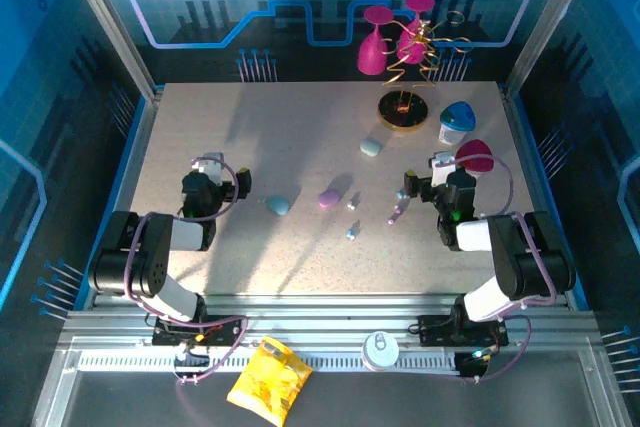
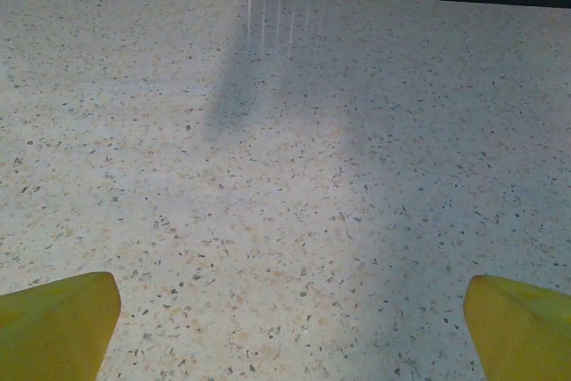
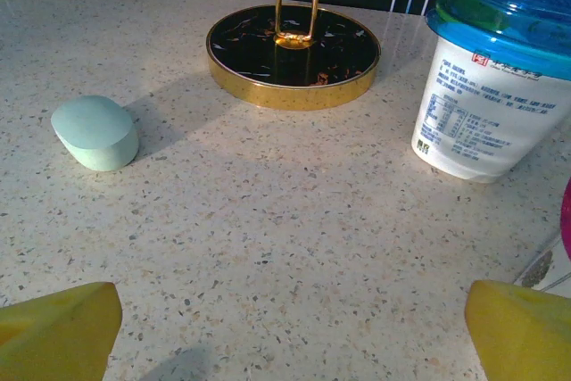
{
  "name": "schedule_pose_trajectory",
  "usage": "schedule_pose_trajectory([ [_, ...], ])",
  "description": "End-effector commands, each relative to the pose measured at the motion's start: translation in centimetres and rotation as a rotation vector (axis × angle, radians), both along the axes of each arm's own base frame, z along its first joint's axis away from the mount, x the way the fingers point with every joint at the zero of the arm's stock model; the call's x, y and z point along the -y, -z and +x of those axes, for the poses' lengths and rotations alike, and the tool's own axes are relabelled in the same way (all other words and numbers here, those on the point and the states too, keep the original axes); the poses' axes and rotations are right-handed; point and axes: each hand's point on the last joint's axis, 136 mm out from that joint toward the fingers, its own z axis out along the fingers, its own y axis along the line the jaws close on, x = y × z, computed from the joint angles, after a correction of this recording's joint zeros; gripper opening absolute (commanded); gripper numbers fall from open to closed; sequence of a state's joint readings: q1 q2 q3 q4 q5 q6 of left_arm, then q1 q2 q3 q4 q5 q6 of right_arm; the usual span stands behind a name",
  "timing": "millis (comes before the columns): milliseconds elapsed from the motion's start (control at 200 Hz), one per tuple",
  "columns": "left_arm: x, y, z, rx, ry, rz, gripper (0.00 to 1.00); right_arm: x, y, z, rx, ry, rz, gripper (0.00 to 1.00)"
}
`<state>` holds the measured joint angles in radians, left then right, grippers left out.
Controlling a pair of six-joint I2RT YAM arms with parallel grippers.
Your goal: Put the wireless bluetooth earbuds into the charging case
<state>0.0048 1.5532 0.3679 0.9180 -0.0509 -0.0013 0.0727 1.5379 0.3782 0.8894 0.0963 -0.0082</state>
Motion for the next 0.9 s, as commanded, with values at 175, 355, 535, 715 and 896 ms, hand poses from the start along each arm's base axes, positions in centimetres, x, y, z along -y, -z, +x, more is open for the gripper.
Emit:
schedule_pose_trajectory([
  [175, 0.3, -0.8, 0.5, 0.020, 0.018, -0.004, 1.00, -0.1, -0.7, 0.6, 0.021, -0.007, 0.003, 1.00],
  [355, 0.3, -0.7, 0.5, 0.019, 0.018, -0.005, 0.99, 0.0, -0.7, 0.6, 0.019, -0.009, 0.012, 1.00],
  [535, 0.3, -0.8, 0.5, 0.022, 0.019, -0.006, 0.99, 0.0, -0.7, 0.6, 0.018, -0.010, 0.010, 1.00],
  [715, 0.5, -2.6, -0.1, 0.055, 0.025, 0.000, 0.99, -0.8, -2.1, 0.5, 0.027, -0.028, -0.030, 1.00],
  [896, 1.1, -7.5, -1.4, 0.090, 0.028, 0.018, 0.99, -3.8, -4.7, -0.2, 0.012, -0.106, -0.134, 1.00],
])
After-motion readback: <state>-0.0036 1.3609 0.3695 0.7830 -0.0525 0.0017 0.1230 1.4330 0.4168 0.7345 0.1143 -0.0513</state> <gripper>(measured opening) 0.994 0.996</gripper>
